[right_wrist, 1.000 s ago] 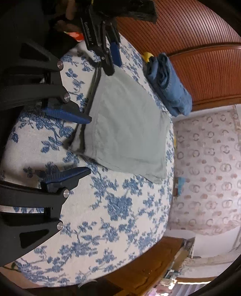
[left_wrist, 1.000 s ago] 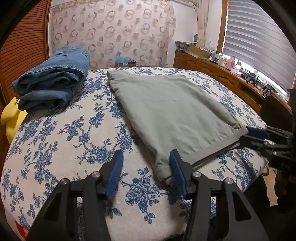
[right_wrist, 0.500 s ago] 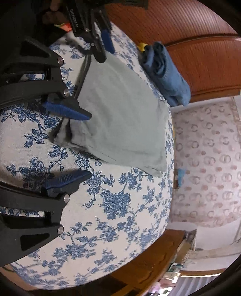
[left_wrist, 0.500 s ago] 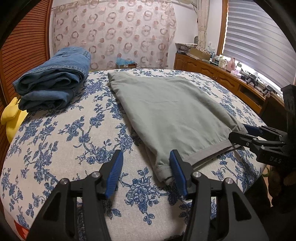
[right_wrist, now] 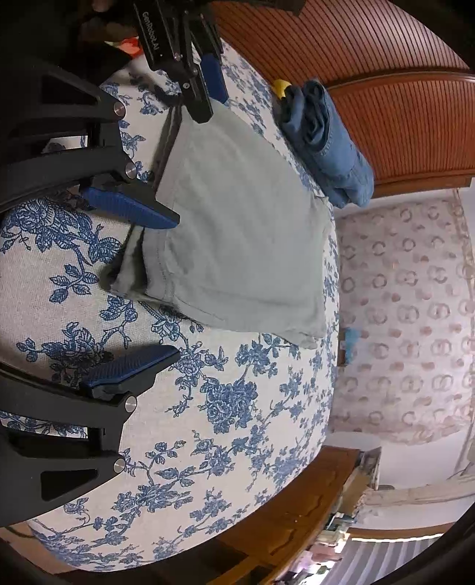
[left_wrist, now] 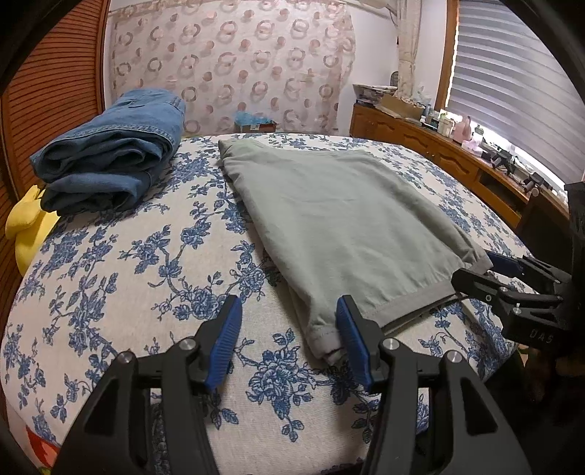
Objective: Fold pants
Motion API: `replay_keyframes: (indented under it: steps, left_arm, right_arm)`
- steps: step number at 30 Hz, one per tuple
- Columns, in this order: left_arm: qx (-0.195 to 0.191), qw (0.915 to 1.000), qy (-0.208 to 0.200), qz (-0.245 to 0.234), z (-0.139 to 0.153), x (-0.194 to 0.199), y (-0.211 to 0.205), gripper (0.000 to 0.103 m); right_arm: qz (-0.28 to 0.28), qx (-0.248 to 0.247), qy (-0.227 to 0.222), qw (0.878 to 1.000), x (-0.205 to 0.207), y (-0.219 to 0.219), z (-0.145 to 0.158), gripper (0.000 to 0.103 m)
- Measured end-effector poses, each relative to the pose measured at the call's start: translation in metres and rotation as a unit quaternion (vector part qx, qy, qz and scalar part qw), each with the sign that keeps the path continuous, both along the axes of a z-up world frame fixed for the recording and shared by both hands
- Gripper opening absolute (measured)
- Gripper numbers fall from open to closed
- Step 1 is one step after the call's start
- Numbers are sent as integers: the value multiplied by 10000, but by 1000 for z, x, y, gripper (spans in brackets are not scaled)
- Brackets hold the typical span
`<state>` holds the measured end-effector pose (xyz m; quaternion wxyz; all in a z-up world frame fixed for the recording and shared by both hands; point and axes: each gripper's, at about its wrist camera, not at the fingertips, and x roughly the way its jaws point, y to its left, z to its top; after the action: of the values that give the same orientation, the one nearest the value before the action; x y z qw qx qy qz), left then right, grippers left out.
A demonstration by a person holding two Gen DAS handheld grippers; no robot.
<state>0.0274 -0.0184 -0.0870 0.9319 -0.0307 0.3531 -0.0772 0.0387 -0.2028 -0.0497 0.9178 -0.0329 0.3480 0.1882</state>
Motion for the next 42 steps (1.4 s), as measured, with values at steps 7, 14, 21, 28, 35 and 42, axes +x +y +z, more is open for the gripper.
replay_keyframes:
  steps: [7, 14, 21, 28, 35, 42]
  left_arm:
    - [-117, 9999, 67, -95, 2, -1, 6, 53]
    - [-482, 9982, 46, -366, 12, -3, 12, 43]
    - [-542, 9970, 277, -471, 5, -3, 5, 36]
    - [-540, 9957, 290, -693, 7, -9, -2, 20]
    - [-597, 9952, 155, -766, 21, -17, -3, 6]
    - [-704, 9937, -134, -858, 51, -35, -1, 6]
  right_arm:
    - [91, -178, 43, 9998, -2, 4, 1, 70]
    - [355, 14, 263, 9990, 0, -1, 4, 45]
    - [575, 194, 490, 9970, 0, -2, 5, 13]
    - [602, 301, 491, 9965, 0, -3, 7, 8]
    - [685, 425, 397, 9960, -4, -8, 19, 8]
    - [832, 613, 273, 9943, -16, -12, 43, 8]
